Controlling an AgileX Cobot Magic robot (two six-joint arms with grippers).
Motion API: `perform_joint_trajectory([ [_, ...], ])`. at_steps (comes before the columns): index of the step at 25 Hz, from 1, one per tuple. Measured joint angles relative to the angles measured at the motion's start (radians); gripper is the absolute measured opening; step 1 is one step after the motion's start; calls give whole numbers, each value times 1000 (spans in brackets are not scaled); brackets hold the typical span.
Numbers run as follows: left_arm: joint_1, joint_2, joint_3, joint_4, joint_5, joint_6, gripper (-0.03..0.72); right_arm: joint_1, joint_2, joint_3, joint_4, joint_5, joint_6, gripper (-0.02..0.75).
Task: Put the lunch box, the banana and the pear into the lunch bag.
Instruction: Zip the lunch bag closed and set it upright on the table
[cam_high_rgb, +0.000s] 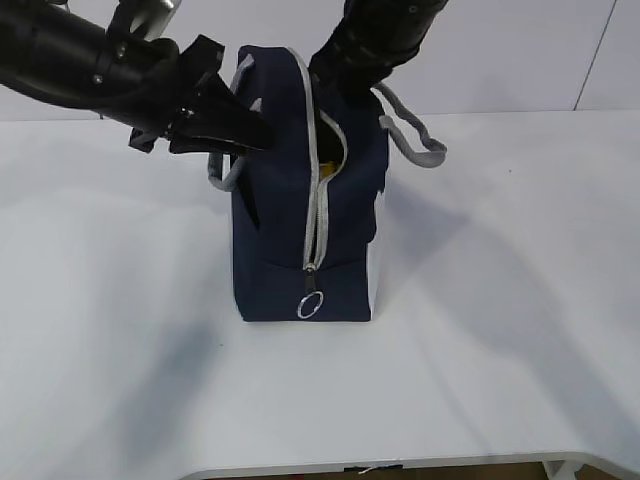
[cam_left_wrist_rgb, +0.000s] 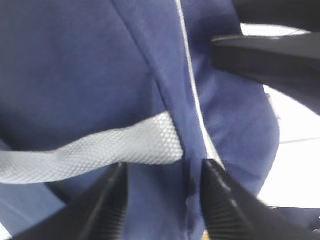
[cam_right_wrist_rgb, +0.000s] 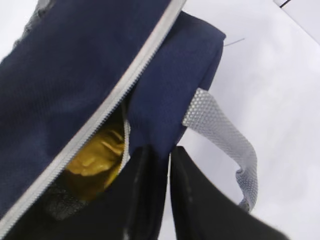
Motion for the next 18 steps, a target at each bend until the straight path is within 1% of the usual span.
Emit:
perform_joint_trajectory([
  [2,0,0,0,5,-7,0,135,0,0,0,13,-3,0,190],
  [4,0,0,0,6,-11,0,201,0,0,0,33,-3,0,253],
  [6,0,0,0,6,-14,0,288,0,0,0,43,-4,0,316],
  [8,0,0,0,6,-14,-2,339,0,-6,0,51,-4,0,358],
  [11,0,0,0,6,4,-2,366,0,-24,0,53,9,0,381],
  [15,0,0,-4,9,43,-2,372,0,-64,-14,51,64,0,386],
  [18,11,0,-32,21,88,-3,373,0,-90,-46,43,119,0,386],
])
